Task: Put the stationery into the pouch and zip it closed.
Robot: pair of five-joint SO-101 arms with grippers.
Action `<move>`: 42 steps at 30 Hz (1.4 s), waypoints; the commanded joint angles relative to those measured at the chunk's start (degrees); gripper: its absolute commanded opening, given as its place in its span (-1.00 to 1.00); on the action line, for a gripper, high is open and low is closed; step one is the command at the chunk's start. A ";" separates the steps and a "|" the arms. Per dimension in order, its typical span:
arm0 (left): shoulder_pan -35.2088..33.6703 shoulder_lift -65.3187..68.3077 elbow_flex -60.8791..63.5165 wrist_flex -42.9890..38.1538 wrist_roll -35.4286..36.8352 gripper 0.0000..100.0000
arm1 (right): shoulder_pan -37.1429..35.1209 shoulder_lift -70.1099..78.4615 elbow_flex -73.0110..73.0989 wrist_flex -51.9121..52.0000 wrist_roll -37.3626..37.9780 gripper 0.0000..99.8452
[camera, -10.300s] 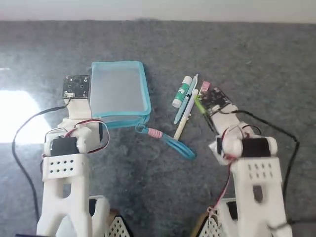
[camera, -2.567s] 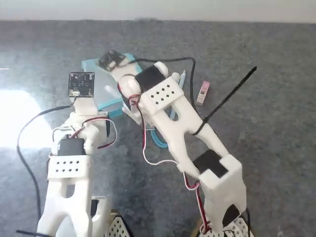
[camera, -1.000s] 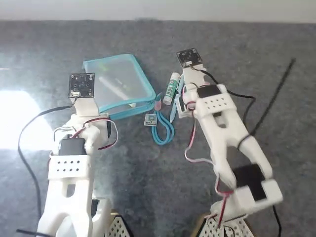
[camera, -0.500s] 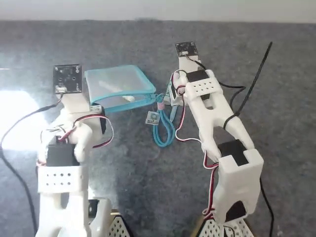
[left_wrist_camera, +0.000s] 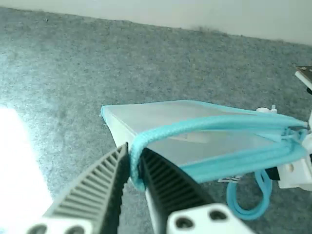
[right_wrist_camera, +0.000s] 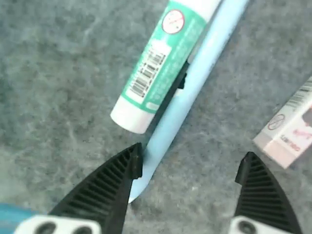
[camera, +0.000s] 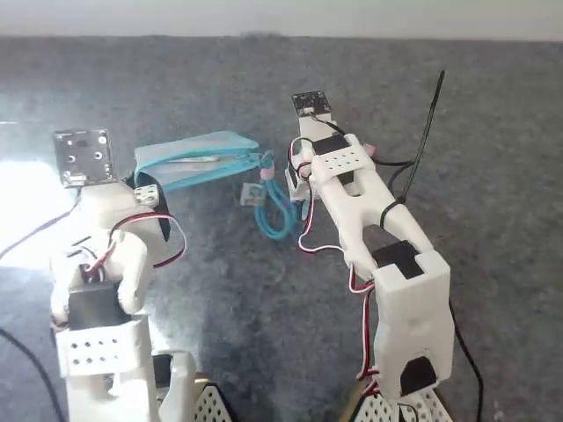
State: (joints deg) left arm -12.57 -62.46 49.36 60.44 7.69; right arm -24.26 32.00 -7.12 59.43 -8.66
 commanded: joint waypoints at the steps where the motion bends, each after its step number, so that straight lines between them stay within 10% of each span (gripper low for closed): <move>1: -0.53 -1.93 -0.22 -1.49 0.70 -0.98 | 0.84 0.04 -1.85 0.48 -0.62 -0.38; 13: -0.53 -2.11 2.77 -2.64 0.44 -0.98 | 1.19 1.36 -1.85 8.75 2.11 -0.94; 30: 2.20 -1.93 18.33 -12.84 -2.90 -0.98 | -1.54 -33.27 -1.41 43.38 24.18 -0.95; 42: 5.10 -1.58 21.41 -16.79 -3.25 -0.98 | -11.30 -49.10 13.27 43.56 26.20 -0.95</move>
State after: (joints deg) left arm -8.00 -63.52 71.34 45.76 5.14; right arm -34.73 -12.66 5.54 100.57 16.66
